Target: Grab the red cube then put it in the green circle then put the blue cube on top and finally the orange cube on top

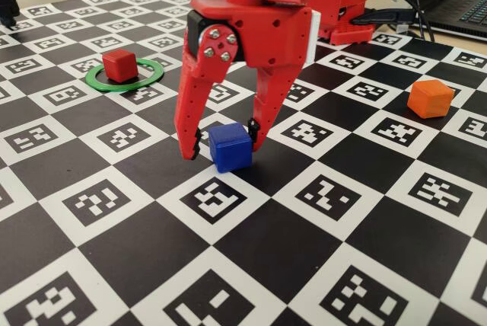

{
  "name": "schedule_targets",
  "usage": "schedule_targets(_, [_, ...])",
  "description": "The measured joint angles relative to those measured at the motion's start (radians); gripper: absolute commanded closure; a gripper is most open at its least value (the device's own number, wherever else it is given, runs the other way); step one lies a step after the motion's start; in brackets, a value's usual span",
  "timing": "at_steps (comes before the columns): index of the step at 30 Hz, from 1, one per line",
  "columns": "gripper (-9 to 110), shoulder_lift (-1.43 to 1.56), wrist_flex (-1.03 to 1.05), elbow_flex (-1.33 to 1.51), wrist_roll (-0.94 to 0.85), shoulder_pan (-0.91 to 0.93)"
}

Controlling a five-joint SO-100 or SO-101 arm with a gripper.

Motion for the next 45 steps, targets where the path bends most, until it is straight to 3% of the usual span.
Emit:
schedule_targets(4, [93, 0.000, 0.000, 0.000, 0.008, 0.000])
schedule_targets(17, [95, 0.006, 0.055, 0.000, -0.074, 0.009])
schedule_targets(45, [97, 0.367, 0.249, 0.153, -0.627, 0.218])
